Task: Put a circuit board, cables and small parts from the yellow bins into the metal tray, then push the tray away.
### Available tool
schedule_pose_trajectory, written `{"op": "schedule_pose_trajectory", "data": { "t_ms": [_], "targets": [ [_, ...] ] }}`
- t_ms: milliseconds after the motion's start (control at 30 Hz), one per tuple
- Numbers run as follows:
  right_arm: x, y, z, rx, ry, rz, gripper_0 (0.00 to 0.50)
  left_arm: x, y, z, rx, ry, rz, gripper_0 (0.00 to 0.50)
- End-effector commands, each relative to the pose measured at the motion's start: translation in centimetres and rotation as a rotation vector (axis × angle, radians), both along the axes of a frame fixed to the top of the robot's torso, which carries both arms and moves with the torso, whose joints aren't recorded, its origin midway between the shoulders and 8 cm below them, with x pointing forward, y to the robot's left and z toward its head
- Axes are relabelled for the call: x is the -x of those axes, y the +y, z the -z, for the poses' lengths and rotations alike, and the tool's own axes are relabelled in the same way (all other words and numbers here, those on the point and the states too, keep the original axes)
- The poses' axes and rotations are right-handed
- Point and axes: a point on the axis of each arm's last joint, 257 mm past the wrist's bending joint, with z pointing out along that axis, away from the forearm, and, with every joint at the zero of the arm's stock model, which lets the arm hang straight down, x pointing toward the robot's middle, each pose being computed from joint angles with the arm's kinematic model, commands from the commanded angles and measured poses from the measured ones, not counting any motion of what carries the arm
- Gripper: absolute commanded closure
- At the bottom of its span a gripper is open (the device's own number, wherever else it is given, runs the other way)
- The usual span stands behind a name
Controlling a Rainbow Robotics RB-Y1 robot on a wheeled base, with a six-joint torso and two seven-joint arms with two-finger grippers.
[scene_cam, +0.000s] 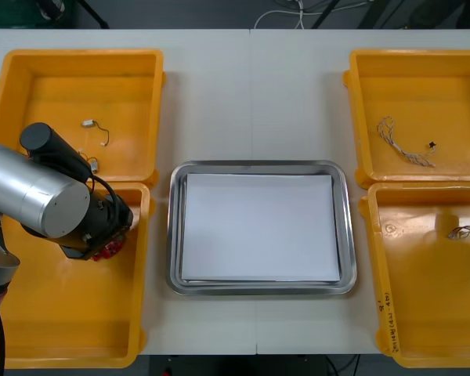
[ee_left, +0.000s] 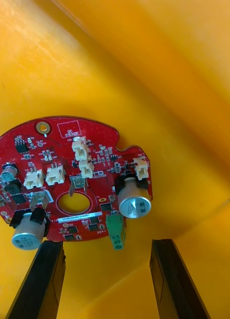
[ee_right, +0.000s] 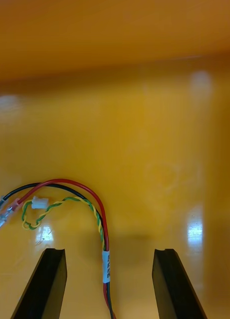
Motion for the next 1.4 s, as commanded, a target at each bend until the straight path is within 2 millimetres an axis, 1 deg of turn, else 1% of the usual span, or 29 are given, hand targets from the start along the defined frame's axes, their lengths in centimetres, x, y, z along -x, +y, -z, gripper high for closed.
{"op": "schedule_pose_trajectory", "data": {
  "t_ms": [33, 333, 500, 1000, 1033, 1067, 1133, 1167, 1400],
  "targets": [
    [-0.7, -1.5, -1.5, 0.057, -0.014, -0.038, 0.000, -1.5, -1.7, -0.6, 0.031, -0.043, -0.055, 0.000],
    [-0.7, -1.1, -1.0, 0.049, -0.019, -0.038, 0.000, -1.5, -1.6, -0.2, 0.028, -0.037, -0.062, 0.000],
    [-0.7, -0.7, -0.3, 0.038, -0.020, -0.034, 0.000, -1.5, -1.5, 0.1, 0.028, -0.032, -0.067, 0.000],
    [-1.0, -0.6, 0.3, 0.031, -0.036, -0.026, 0.000, -1.4, -1.8, 0.6, 0.011, -0.035, -0.058, 0.002],
    [-1.0, -0.6, 0.4, 0.031, -0.036, -0.028, 0.000, -1.4, -1.8, 0.6, 0.011, -0.034, -0.057, 0.037],
    [-1.1, -0.6, 0.4, 0.031, -0.038, -0.028, 0.000, -1.4, -1.9, 0.6, 0.009, -0.033, -0.053, 0.147],
    [-1.1, -0.6, 0.4, 0.031, -0.039, -0.028, 0.000, -1.4, -1.9, 0.7, 0.010, -0.032, -0.051, 0.449],
    [-1.1, -0.5, 0.4, 0.029, -0.039, -0.028, 0.000, -1.3, -1.9, 0.7, 0.012, -0.031, -0.052, 0.495],
    [-1.2, 0.4, 1.0, 0.001, -0.040, -0.016, 0.000, -1.4, -1.8, 0.6, 0.007, -0.034, -0.051, 0.500]
  ]
}}
